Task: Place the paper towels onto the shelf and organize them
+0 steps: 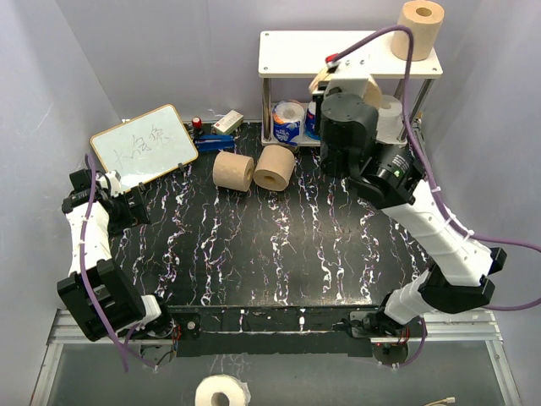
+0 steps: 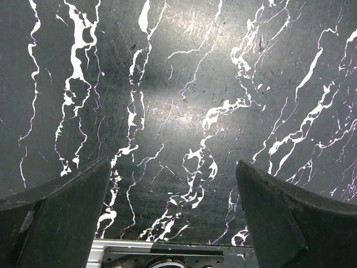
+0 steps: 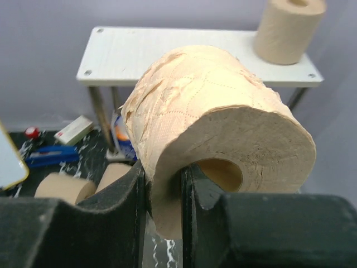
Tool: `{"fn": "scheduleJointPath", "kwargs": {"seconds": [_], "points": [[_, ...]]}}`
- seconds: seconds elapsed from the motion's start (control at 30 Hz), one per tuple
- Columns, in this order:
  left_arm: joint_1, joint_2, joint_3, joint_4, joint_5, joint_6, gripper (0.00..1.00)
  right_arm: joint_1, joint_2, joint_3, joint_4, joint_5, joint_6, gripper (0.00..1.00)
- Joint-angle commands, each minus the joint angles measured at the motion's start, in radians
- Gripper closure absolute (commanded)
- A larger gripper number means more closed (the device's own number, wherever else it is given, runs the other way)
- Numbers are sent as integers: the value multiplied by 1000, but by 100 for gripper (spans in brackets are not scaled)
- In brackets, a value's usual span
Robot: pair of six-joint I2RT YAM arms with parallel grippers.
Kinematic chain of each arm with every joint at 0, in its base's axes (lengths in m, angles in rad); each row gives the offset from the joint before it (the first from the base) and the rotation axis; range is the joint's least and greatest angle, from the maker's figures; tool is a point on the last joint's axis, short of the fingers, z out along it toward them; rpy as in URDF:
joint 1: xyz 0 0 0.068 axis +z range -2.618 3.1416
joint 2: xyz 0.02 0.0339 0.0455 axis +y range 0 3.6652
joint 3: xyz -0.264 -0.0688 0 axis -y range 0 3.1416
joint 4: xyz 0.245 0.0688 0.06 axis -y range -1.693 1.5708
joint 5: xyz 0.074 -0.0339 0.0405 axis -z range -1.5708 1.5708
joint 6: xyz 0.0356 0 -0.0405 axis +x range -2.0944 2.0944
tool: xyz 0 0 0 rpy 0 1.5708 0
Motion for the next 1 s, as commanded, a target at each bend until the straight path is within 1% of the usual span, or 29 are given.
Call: {"fn": "scheduleJointPath", "kwargs": {"seconds": [0.0, 0.1, 0.17, 0.23, 0.3, 0.33, 0.37, 0.43, 0.5, 0.53, 0.6, 0.77, 0.97], "points": [[5, -20, 2, -14, 28, 8, 7, -87, -43, 33, 360, 138, -200, 100], [5, -27, 2, -14, 31, 9, 7, -178, 55, 130, 362, 124, -243, 100], [5, -30, 2, -14, 32, 8, 7, -247, 118, 205, 363, 49, -250, 100], [5, -32, 2, -16, 32, 7, 7, -311, 195, 318, 351, -6, -264, 100], [5, -35, 2, -16, 30, 8, 7, -363, 284, 438, 351, -28, -293, 100], [5, -39, 2, -16, 31, 7, 7, -385, 291, 423, 371, -50, -287, 100], [5, -42, 1, -15, 31, 8, 7, -409, 293, 416, 362, -72, -248, 100], [5, -46, 1, -14, 32, 7, 7, -481, 313, 449, 265, -206, -113, 100], [5, -46, 1, -14, 33, 9, 7, -578, 327, 457, 182, -373, 23, 100], [5, -44, 1, -14, 33, 8, 7, -620, 331, 449, 157, -453, 77, 100], [5, -42, 1, -14, 31, 8, 7, -683, 337, 428, 140, -556, 142, 100], [5, -41, 1, -14, 34, 8, 7, -758, 358, 413, 128, -655, 200, 100], [5, -29, 1, -14, 31, 8, 7, -780, 382, 411, 143, -705, 223, 100]]}}
